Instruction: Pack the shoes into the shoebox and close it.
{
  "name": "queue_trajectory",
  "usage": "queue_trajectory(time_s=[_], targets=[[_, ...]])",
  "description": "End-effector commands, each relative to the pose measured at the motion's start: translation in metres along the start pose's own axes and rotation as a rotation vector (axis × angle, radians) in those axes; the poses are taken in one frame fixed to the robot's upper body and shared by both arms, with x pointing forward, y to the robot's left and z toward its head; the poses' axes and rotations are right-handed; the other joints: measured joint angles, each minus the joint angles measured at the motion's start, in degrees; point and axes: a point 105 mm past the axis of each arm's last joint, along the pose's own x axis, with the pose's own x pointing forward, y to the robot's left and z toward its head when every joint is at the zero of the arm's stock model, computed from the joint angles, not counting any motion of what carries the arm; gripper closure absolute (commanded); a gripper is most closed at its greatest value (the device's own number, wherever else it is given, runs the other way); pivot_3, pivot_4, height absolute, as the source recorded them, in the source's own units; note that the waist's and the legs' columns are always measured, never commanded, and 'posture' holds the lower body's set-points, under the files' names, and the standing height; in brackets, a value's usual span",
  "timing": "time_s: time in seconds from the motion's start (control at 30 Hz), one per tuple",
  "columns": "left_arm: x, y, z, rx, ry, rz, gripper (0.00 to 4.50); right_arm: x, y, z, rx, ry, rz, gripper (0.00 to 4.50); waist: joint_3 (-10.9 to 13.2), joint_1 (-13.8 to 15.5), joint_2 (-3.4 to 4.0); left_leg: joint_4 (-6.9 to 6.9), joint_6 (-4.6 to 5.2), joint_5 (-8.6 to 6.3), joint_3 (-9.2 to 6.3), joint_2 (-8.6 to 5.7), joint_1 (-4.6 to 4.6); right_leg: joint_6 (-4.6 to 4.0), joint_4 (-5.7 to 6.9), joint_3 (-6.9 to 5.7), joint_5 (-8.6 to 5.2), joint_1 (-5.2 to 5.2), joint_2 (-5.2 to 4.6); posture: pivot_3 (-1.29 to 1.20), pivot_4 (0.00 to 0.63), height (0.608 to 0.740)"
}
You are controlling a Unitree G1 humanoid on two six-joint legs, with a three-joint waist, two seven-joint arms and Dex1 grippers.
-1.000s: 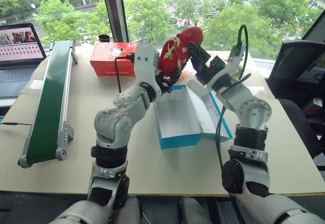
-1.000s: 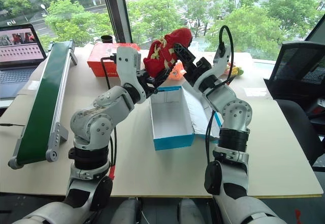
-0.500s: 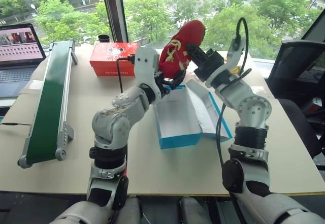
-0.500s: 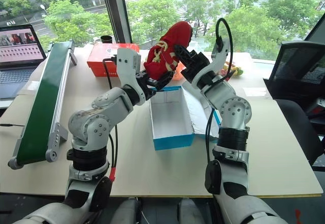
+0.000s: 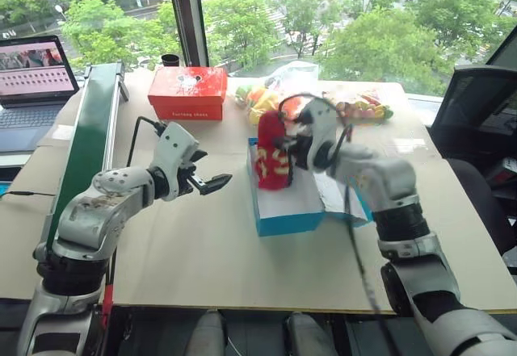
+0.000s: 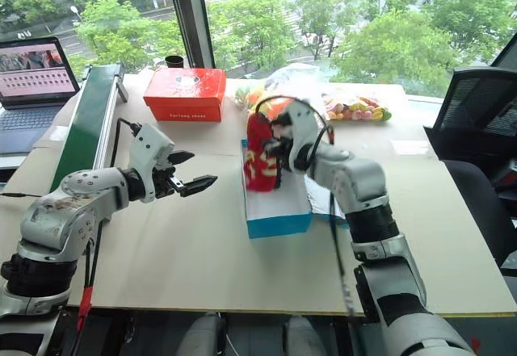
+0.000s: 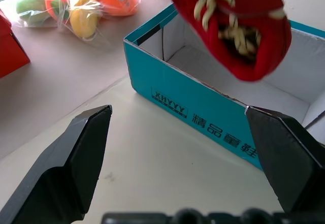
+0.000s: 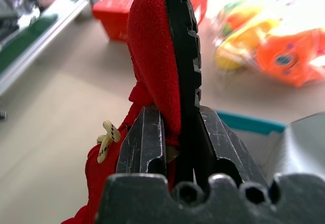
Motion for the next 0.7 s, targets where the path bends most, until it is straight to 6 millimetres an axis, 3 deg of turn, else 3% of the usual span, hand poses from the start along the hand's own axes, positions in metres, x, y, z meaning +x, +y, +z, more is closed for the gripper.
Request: queue_trajectory(time_s=[0.03, 0.33, 0.37, 0.57, 0.67, 0.7], targets=[[-0.004, -0.010, 0.011, 0.045, -0.037, -0.030, 0.00, -0.007, -0.015, 0.002, -0.098, 0.009, -0.068, 4.15, 0.0, -0.1, 0.00, 0.00, 0.00, 0.00, 0.00, 0.00, 0.00, 0.00, 0.00, 0.00, 0.00, -0.01, 0.00, 0.00, 0.150, 0.739], [-0.011, -0.008, 0.003, 0.065, 0.005, -0.015, 0.00, -0.007, -0.011, -0.012, -0.240, 0.124, -0.056, 4.15, 0.0, -0.7, 0.00, 0.02, 0.00, 0.00, 0.00, 0.01, 0.08, 0.00, 0.02, 0.03, 0.00, 0.04, 0.02, 0.00, 0.150, 0.739], [-0.011, -0.008, 0.004, 0.066, 0.005, -0.015, 0.00, -0.007, -0.010, -0.014, -0.243, 0.134, -0.049, 3.16, 0.0, -0.6, 0.00, 0.02, 0.00, 0.00, 0.00, 0.00, 0.08, 0.00, 0.02, 0.03, 0.00, 0.05, 0.01, 0.00, 0.150, 0.739], [-0.014, -0.007, 0.005, 0.070, 0.009, -0.007, 0.00, -0.006, -0.017, -0.024, -0.306, 0.171, -0.084, 1.21, 0.0, -0.6, 0.00, 0.02, 0.00, 0.00, 0.00, 0.01, 0.08, 0.00, 0.02, 0.02, 0.00, 0.05, 0.01, 0.00, 0.150, 0.739], [-0.016, -0.004, 0.005, 0.072, 0.015, 0.001, 0.00, -0.005, -0.020, -0.013, -0.362, 0.130, -0.126, 0.17, 0.0, -0.6, -0.01, 0.02, 0.00, 0.00, 0.00, 0.01, 0.08, 0.00, 0.04, 0.02, 0.00, 0.05, 0.02, 0.00, 0.150, 0.739], [-0.016, -0.003, 0.005, 0.074, 0.018, 0.006, 0.00, -0.005, -0.021, -0.004, -0.382, 0.100, -0.147, 0.03, 0.0, -0.6, 0.00, 0.03, 0.00, 0.00, 0.00, 0.01, 0.09, 0.00, 0.04, 0.02, 0.00, 0.05, 0.01, 0.00, 0.150, 0.739]])
